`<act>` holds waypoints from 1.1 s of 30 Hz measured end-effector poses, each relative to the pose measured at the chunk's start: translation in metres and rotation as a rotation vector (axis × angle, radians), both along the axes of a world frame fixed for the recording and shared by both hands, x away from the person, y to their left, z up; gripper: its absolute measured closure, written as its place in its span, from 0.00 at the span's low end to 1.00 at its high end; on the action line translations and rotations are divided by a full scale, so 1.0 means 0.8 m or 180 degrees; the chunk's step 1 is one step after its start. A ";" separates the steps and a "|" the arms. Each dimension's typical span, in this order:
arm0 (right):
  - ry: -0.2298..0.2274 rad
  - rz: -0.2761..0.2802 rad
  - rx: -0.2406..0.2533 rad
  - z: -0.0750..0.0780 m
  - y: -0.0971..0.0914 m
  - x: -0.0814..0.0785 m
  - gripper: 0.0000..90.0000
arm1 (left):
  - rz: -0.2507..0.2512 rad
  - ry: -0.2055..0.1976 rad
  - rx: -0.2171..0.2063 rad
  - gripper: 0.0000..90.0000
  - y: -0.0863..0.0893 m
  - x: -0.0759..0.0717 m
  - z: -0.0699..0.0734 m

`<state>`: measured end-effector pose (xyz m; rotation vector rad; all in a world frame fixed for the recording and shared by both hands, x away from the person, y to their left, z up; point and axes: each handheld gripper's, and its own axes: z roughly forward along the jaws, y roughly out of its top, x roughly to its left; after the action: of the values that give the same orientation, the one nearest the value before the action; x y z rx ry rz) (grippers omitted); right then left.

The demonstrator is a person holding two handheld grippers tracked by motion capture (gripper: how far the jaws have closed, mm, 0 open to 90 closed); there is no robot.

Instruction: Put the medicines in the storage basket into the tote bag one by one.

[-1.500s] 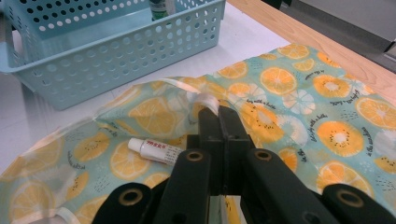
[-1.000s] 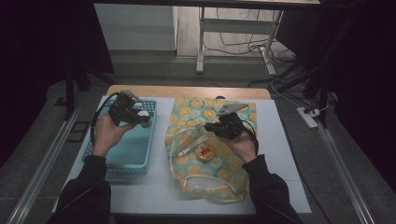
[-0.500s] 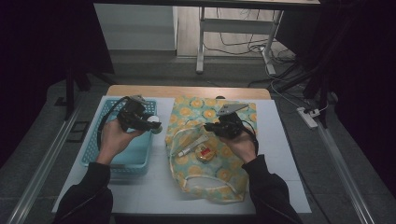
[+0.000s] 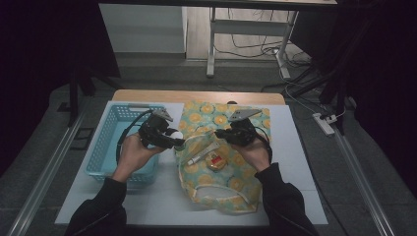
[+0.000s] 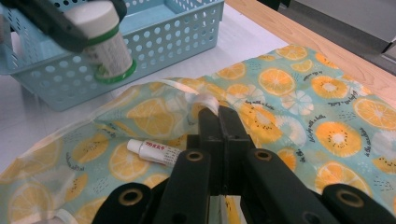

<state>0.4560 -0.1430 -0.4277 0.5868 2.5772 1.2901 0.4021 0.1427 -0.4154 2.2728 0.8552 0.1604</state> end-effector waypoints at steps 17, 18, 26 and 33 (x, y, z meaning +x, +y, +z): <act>-0.0009 -0.0001 0.0012 -0.001 0.000 0.000 1.00 | -0.0366 -0.0054 0.0032 0.56 -0.072 0.002 -0.015; -0.0011 0.0000 0.0011 -0.001 0.000 0.000 1.00 | -0.0381 -0.0056 0.0034 0.56 -0.075 0.003 -0.016; -0.0029 -0.0009 0.0024 0.000 0.000 0.000 1.00 | -0.0455 -0.0106 0.0116 0.56 -0.104 0.010 -0.025; -0.0031 -0.0021 0.0027 0.001 -0.001 0.001 1.00 | -0.0497 -0.0112 0.0141 0.56 -0.123 0.018 -0.035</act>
<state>0.4566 -0.1440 -0.4272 0.5886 2.5611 1.2992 0.4167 0.0442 -0.4438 2.3600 0.6587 0.1491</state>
